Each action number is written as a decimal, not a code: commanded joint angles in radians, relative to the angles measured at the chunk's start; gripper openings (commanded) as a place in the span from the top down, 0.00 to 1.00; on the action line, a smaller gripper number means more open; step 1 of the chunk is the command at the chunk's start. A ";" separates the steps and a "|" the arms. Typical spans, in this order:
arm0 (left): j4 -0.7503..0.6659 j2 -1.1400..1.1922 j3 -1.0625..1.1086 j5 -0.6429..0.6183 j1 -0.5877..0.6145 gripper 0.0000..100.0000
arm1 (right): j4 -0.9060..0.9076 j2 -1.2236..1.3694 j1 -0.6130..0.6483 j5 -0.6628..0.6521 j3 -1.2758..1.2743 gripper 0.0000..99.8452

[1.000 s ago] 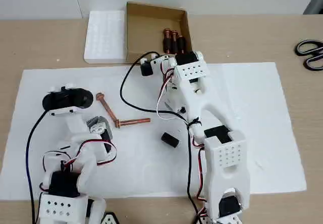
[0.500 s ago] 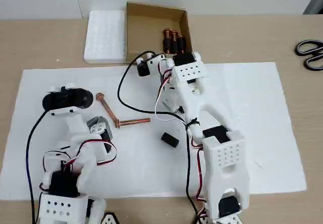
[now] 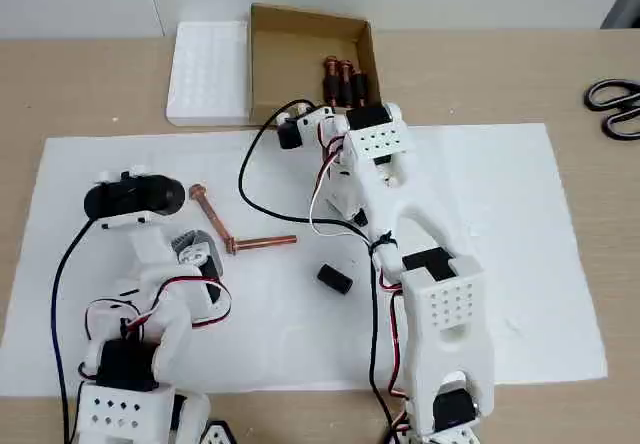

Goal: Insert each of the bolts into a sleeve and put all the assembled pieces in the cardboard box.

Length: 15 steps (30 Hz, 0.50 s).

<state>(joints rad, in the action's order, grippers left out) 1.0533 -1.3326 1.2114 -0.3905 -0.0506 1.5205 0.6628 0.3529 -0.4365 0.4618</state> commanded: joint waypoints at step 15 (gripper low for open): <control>-0.049 0.000 -0.065 0.002 0.000 0.99 | 0.188 -0.455 -0.027 0.130 0.005 1.00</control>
<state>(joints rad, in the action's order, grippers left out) 1.0441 -1.3326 1.2098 -0.3905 -0.0506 1.6556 0.3191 0.3544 -0.3445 0.4557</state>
